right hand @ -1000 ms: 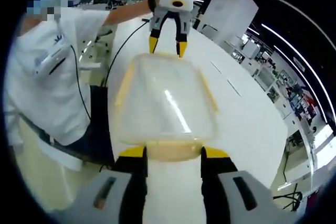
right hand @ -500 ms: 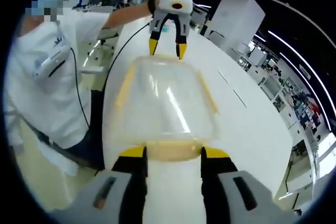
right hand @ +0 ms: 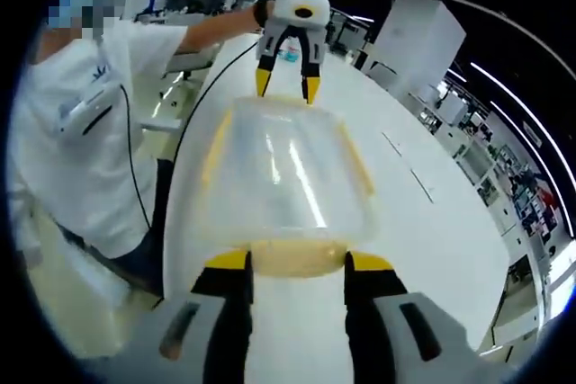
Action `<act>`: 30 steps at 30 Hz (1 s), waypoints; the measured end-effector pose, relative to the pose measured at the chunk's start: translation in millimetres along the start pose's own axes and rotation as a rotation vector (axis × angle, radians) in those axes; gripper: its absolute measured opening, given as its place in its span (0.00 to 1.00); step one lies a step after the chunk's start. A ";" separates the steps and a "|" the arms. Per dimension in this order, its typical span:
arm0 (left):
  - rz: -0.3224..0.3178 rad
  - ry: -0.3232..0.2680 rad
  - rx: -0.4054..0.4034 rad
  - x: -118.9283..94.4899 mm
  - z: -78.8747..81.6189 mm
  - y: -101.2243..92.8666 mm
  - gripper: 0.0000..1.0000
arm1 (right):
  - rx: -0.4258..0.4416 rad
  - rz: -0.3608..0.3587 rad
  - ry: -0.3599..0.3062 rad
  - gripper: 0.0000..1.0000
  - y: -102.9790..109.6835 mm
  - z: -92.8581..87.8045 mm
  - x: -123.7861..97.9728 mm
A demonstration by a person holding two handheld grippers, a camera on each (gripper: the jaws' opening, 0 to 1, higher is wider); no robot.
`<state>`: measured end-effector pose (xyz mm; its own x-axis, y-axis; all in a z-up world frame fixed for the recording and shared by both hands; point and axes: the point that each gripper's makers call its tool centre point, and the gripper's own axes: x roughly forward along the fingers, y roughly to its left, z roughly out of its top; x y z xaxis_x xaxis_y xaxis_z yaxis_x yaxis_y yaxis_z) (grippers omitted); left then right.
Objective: Snap each plastic latch of the storage box into its locked position after aligning the lid with the box until every specified latch is closed and the lid sits flush.
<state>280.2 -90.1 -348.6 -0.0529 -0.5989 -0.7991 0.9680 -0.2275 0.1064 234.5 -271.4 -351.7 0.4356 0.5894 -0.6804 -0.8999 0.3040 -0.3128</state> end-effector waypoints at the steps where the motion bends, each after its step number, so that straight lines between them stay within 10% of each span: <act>1: 0.001 0.000 -0.001 -0.4 -0.8 0.1 0.36 | -0.002 0.000 0.002 0.37 -0.3 0.3 1.1; 30: 0.119 0.007 -0.155 -49.2 -70.2 3.9 0.37 | -0.137 0.135 -0.061 0.37 -30.4 56.7 73.1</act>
<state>303.9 -7.7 -350.3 0.0654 -0.6089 -0.7905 0.9936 -0.0338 0.1082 294.9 -195.0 -354.3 0.3076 0.6635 -0.6820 -0.9430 0.1172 -0.3114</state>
